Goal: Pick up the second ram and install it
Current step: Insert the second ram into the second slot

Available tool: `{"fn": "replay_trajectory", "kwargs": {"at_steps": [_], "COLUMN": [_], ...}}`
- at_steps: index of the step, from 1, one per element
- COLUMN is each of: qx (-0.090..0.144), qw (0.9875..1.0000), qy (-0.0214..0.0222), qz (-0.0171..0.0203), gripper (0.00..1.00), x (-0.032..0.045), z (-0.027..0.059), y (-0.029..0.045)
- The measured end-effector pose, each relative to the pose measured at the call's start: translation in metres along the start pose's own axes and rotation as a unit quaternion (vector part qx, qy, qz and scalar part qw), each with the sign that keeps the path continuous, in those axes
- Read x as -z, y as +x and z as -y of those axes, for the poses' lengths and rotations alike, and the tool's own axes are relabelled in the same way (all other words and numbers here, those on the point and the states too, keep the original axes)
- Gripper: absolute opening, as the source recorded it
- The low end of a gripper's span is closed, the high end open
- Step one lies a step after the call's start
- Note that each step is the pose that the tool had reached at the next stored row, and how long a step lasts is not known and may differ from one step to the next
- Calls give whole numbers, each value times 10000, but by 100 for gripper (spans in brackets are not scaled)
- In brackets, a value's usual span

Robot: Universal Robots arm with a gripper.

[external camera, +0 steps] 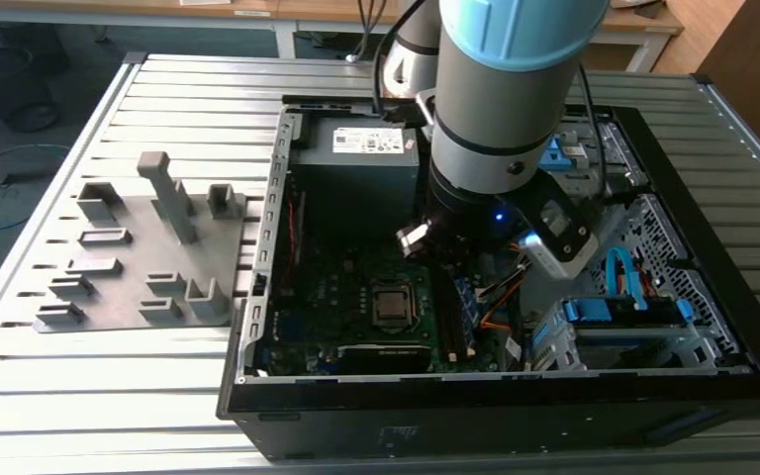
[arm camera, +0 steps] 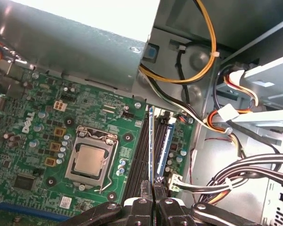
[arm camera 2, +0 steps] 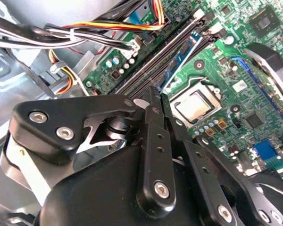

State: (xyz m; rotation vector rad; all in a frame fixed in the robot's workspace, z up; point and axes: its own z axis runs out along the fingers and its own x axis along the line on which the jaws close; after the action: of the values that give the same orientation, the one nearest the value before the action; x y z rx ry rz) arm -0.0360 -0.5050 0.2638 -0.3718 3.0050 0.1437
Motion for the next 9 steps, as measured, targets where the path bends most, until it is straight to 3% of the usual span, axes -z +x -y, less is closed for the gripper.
{"fn": "replay_trajectory", "kwargs": {"at_steps": [9], "qx": [-340], "qw": [9994], "qy": [42], "qz": [27], "gripper": [13], "x": [0], "z": [0], "y": [0]}}
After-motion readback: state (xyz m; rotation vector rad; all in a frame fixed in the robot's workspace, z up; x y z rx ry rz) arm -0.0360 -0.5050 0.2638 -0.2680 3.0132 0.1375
